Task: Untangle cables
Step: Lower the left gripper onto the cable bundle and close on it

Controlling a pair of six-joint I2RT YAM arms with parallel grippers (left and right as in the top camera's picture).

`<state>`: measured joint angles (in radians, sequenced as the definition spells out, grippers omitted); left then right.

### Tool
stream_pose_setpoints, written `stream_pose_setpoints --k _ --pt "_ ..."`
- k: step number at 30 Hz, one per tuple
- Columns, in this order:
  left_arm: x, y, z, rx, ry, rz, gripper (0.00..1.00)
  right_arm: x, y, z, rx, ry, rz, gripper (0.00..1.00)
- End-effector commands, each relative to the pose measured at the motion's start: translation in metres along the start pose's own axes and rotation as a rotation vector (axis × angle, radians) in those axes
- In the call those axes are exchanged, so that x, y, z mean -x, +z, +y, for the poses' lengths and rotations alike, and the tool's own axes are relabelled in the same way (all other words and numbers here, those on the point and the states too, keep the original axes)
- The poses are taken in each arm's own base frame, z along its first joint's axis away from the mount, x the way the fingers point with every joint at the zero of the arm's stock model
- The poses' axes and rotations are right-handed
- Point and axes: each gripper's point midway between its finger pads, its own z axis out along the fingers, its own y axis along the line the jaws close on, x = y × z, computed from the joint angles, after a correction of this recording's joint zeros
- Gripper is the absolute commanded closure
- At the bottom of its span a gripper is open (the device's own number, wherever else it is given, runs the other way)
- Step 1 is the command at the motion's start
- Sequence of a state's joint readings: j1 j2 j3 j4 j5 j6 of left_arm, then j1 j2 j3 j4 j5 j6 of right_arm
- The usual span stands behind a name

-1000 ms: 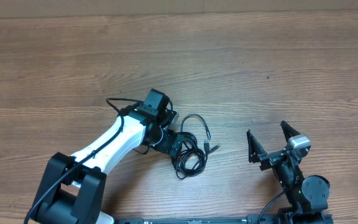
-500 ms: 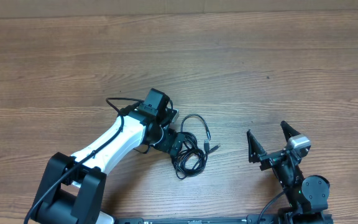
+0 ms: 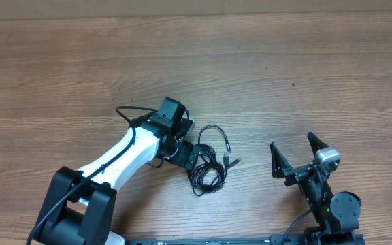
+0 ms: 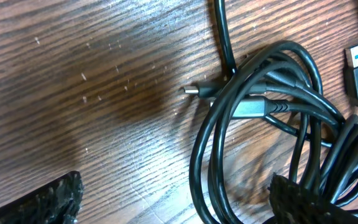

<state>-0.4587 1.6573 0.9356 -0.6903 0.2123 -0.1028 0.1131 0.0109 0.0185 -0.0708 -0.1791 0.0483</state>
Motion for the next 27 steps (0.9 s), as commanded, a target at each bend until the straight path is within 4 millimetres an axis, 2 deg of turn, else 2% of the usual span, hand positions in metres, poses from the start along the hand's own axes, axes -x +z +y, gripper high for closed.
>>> stream_pose_setpoints --k 1,7,13,27 --pt "-0.0044 0.0057 0.0003 0.005 -0.006 0.014 0.06 -0.0023 0.0002 0.0019 0.011 -0.001 -0.002 0.0" --pt "-0.0045 0.0057 -0.0003 0.002 -0.005 0.015 0.08 -0.0023 0.0002 0.0019 0.011 -0.001 -0.002 0.0" --pt "-0.006 0.0065 0.0 0.003 -0.006 0.019 0.04 -0.0023 0.0002 0.0019 0.011 -0.001 -0.002 0.0" --pt "-0.007 0.0073 -0.0008 0.007 0.004 0.021 0.06 -0.0023 0.0002 0.0019 0.011 -0.001 -0.002 0.0"
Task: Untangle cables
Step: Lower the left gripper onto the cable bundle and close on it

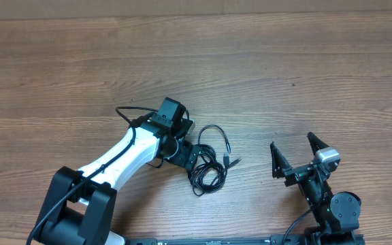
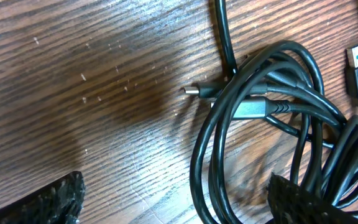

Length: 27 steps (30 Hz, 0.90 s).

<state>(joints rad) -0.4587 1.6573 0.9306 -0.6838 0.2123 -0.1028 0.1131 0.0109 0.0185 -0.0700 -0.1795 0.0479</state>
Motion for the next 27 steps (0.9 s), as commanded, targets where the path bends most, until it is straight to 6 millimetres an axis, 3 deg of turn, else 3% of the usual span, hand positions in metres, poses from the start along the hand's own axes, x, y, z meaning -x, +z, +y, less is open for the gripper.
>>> stream_pose_setpoints --k 1,19,21,23,25,27 --pt "-0.007 0.006 -0.001 0.008 0.003 0.022 0.06 -0.002 0.0 0.002 0.01 0.0 -0.001 0.0" --pt "-0.009 0.023 0.003 0.013 -0.003 0.052 0.13 -0.002 0.0 0.002 0.01 0.0 -0.001 0.0" --pt "-0.009 0.023 0.003 0.013 -0.003 0.051 0.24 -0.002 0.0 0.002 0.01 0.0 -0.001 0.0" --pt "-0.008 0.023 0.003 0.013 -0.003 0.05 0.58 -0.002 0.0 0.002 0.01 0.0 -0.001 0.0" --pt "-0.008 0.023 0.003 0.013 -0.003 0.05 0.75 -0.002 0.0 0.002 0.01 0.0 -0.001 0.0" --pt "-0.008 0.023 0.003 0.013 -0.003 0.05 0.82 -0.002 0.0 0.002 0.01 0.0 -0.001 0.0"
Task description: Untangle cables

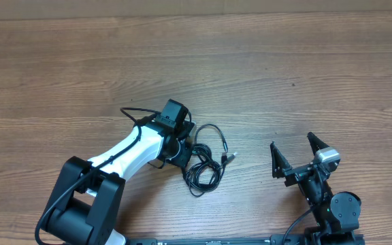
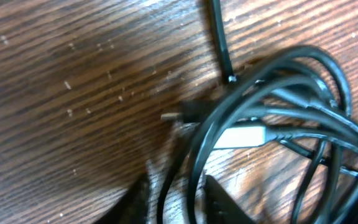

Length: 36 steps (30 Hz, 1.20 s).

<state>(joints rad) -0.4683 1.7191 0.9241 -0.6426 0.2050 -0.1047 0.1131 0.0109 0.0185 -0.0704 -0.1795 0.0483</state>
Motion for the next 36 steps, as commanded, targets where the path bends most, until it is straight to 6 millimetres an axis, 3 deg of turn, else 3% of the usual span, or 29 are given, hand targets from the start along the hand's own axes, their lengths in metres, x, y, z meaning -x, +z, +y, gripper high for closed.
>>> stream_pose_setpoints --k 1,3,8,11,17,23,28,36 --pt "-0.006 0.005 0.001 0.004 -0.005 0.023 0.88 -0.002 0.0 0.002 0.011 -0.001 -0.001 0.0" --pt "-0.006 0.005 0.001 0.003 -0.005 0.023 0.96 -0.002 0.0 0.002 0.011 -0.001 -0.001 0.0" --pt "-0.009 0.003 -0.001 -0.002 -0.008 0.04 0.96 -0.002 0.0 0.002 0.011 -0.001 -0.001 0.0" --pt "0.0 -0.007 -0.004 -0.004 -0.006 0.026 0.96 -0.002 0.0 0.002 0.011 -0.001 -0.001 0.0" --pt "0.041 -0.061 -0.019 -0.013 0.074 -0.105 0.96 -0.002 0.0 0.002 0.011 -0.001 -0.001 0.0" --pt "0.073 -0.129 -0.036 0.006 0.331 -0.292 0.96 -0.002 0.0 0.002 0.011 -0.001 -0.001 0.0" --pt "0.077 -0.159 -0.043 0.03 0.458 -0.381 0.96 -0.002 0.0 0.002 0.011 -0.001 -0.001 0.0" --pt "0.066 -0.199 -0.05 0.063 0.578 -0.478 0.96 -0.002 0.0 0.002 0.011 -0.001 -0.004 0.0"
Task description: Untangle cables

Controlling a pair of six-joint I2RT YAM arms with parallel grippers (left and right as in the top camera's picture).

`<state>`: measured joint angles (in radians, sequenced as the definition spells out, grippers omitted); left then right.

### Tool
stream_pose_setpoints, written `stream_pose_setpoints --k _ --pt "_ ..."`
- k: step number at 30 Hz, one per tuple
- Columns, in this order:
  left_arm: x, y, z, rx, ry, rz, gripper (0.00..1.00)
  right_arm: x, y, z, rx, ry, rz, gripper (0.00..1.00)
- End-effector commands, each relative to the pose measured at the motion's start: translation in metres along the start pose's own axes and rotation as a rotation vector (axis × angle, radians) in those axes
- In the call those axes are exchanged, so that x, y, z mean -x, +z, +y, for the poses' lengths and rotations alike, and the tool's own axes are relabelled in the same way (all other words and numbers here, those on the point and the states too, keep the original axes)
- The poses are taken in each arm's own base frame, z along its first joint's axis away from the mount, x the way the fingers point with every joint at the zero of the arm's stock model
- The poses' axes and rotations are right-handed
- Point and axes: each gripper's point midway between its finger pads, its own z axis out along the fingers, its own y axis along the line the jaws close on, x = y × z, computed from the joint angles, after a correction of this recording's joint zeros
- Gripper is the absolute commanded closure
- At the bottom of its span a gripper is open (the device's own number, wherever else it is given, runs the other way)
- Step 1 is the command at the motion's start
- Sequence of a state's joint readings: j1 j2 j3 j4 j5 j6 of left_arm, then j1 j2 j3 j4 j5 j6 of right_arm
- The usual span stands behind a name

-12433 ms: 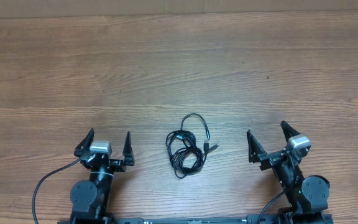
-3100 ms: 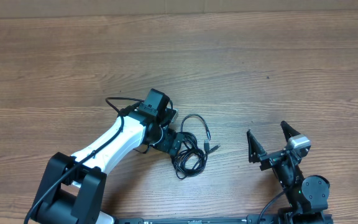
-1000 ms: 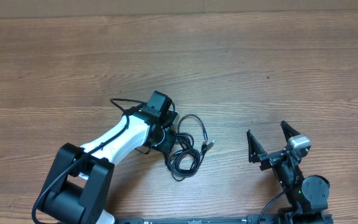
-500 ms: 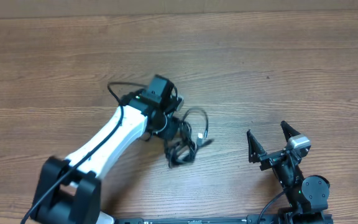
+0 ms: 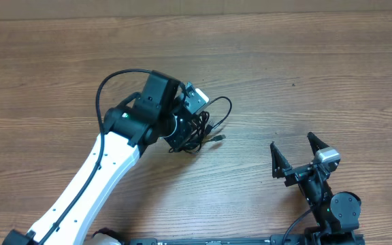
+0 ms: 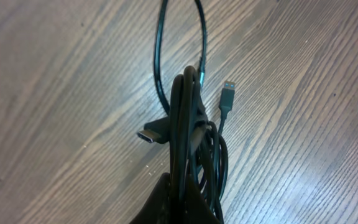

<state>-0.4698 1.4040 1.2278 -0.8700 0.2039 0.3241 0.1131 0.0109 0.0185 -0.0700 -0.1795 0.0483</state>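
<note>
A tangled bundle of black cables hangs from my left gripper, which is shut on its strands, lifted off the wooden table. In the left wrist view the cables run up from between the fingertips, with a USB-A plug dangling at the right and a USB-C plug at the left. A long loop stretches away. My right gripper stands open near the front right edge, apart from the cables.
The left arm reaches diagonally from the front left across the table. The right arm's base sits at the front right corner.
My left gripper has lifted and moved a little up-table with the cable bundle; the bundle now hangs bunched from the fingers instead of lying spread on the table. The right arm stayed still.
My left gripper stood open low over the coiled cables on the table for the first two moments. Then its fingers were closed in on the strands. Now the bundle hangs lifted in the shut gripper, plugs dangling. The right gripper stayed open and still throughout.
</note>
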Motion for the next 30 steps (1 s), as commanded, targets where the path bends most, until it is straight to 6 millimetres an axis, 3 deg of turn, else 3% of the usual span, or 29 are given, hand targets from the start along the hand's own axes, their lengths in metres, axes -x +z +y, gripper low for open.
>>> stream_pose_setpoints --k 1,5,11,13,24,30 --pt "0.019 -0.033 -0.002 0.033 0.082 -0.102 0.96 -0.002 0.0 0.002 0.011 -0.001 -0.003 0.0" --pt "0.023 -0.052 -0.006 0.049 0.094 -0.157 0.96 -0.002 0.0 0.002 0.013 0.004 -0.003 0.0" --pt "0.026 -0.062 -0.01 0.041 0.102 -0.191 0.96 0.002 -0.002 0.029 0.171 0.103 -0.003 0.0" --pt "0.028 -0.063 -0.016 0.007 0.103 -0.202 0.96 0.018 -0.007 0.04 0.225 0.094 -0.025 0.0" --pt "0.049 -0.069 -0.03 -0.083 0.071 -0.3 0.96 0.063 -0.027 0.044 0.184 0.098 0.023 0.0" --pt "0.073 -0.08 -0.043 -0.172 0.07 -0.418 0.96 0.061 -0.015 0.042 0.161 0.117 0.173 0.0"
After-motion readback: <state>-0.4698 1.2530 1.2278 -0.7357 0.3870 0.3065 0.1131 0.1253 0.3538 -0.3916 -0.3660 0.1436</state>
